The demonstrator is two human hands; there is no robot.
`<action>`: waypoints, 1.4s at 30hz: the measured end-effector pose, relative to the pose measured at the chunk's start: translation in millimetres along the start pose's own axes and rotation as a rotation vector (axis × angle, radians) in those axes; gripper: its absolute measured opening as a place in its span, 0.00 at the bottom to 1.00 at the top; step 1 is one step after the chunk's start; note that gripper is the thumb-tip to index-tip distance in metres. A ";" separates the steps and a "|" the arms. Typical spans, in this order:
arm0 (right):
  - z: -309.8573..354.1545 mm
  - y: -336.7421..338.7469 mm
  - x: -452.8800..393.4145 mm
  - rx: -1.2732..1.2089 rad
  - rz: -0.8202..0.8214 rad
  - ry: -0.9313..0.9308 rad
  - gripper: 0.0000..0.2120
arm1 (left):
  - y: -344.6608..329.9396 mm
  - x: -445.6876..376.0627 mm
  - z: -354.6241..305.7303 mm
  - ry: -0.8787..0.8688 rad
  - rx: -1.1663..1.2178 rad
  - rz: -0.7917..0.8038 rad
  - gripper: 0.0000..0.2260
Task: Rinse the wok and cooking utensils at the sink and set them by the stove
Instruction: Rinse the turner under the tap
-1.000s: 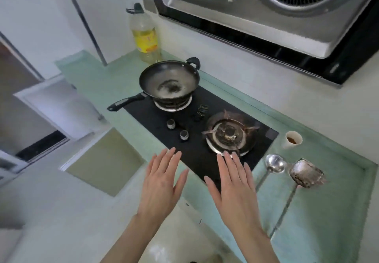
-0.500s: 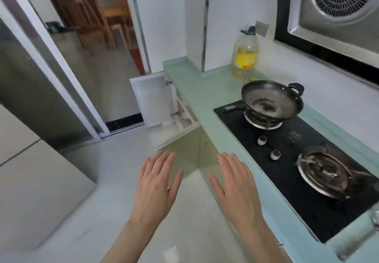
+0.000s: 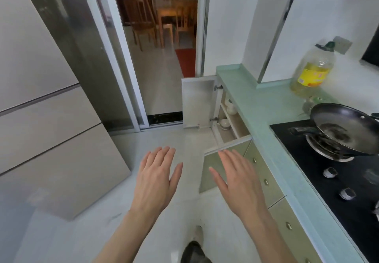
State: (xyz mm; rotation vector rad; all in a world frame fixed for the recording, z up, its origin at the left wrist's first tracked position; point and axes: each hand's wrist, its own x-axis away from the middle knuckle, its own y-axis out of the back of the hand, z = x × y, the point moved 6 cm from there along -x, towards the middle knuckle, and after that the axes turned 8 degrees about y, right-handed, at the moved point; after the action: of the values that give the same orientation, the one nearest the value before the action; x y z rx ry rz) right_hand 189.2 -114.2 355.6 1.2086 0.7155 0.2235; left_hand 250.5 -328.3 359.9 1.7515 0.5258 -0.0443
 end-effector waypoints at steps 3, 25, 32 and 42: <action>5.7 -20.1 -32.3 -0.012 0.036 0.001 0.30 | -9.3 -24.7 17.6 0.033 -0.014 0.011 0.23; -34.5 -134.1 -302.4 -0.050 0.066 -0.124 0.29 | -79.5 -288.4 94.1 0.037 0.048 -0.002 0.20; -55.6 -170.1 -367.2 0.012 0.045 -0.190 0.26 | -129.7 -383.3 104.1 -0.059 0.118 0.015 0.19; -86.9 -219.7 -478.4 0.116 -0.095 -0.427 0.27 | -199.3 -564.5 115.3 -0.304 0.199 0.123 0.24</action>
State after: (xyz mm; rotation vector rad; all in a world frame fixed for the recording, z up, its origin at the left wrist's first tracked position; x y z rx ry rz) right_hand -274.9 -375.5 325.1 1.2753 0.4141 -0.1552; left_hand -299.9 -587.6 321.0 1.9238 0.1966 -0.2797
